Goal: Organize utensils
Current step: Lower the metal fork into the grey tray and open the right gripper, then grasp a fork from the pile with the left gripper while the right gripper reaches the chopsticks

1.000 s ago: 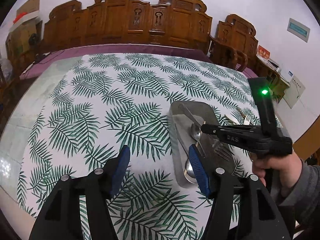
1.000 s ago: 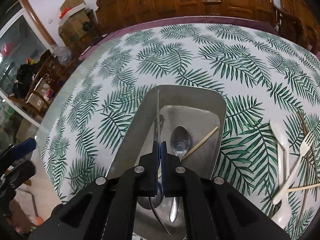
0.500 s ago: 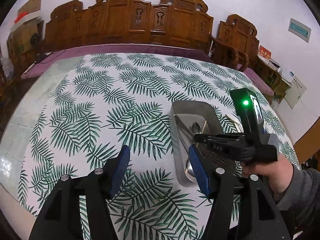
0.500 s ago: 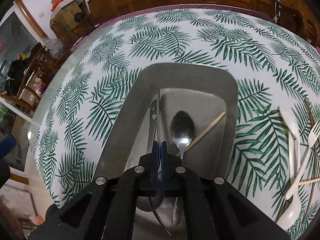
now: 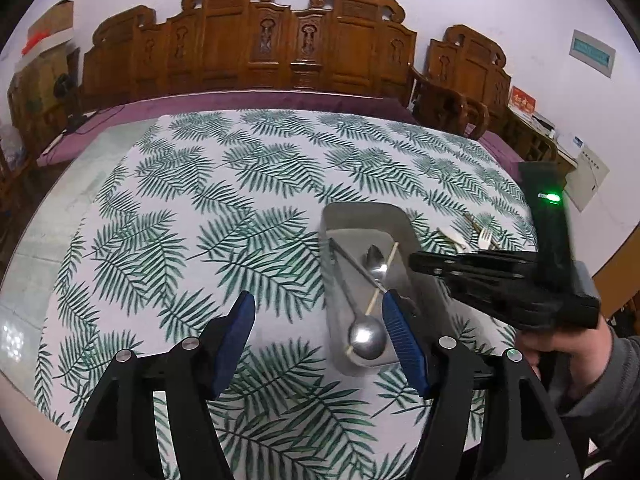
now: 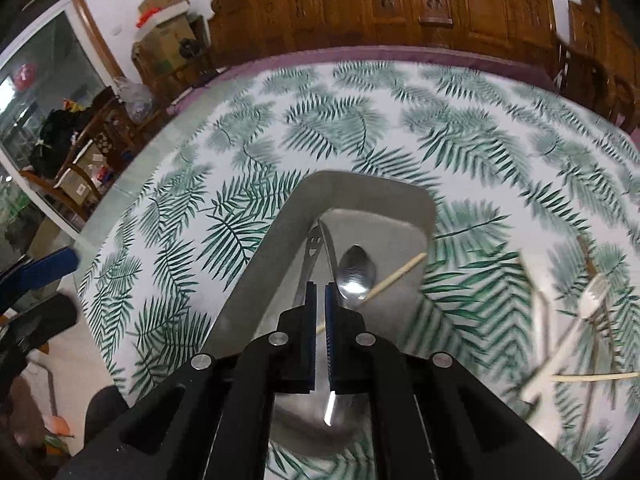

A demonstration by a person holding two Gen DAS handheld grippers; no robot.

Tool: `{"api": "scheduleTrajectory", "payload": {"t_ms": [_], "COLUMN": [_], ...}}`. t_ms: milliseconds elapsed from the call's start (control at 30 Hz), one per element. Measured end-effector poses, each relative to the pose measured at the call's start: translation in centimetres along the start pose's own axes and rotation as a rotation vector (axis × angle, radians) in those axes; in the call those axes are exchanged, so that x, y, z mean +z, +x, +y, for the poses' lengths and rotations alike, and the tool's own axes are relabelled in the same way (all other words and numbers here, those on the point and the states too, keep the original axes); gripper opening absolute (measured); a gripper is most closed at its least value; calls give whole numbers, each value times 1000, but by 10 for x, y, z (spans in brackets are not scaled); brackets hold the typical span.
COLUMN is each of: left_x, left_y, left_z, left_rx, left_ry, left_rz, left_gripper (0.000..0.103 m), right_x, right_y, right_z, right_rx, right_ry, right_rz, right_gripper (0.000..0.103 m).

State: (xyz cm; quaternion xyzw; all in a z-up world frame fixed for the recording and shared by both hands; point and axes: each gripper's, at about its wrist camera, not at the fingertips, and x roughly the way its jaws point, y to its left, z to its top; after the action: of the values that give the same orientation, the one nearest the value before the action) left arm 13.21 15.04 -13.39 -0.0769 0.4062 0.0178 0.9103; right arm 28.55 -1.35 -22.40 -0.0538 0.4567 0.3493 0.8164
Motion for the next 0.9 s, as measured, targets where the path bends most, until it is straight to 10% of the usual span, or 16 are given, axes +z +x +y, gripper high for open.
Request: {"api": "scheduleTrajectory", "payload": {"t_ms": [633,900], "left_x": [-2,5], "left_y": [31,55], "left_z": [-91,-126], "left_rx": [-111,-148], "left_ry": [68,101], "left_rz": [38,67], "left_gripper": [64,63], "right_x": [-78,-95], "right_y": [-96,-101], "right_z": [-119,-150], "right_rx": [-156,-200], "right_ry": [88,96], "right_rz": [-65,-62], "right_gripper": [7,24]}}
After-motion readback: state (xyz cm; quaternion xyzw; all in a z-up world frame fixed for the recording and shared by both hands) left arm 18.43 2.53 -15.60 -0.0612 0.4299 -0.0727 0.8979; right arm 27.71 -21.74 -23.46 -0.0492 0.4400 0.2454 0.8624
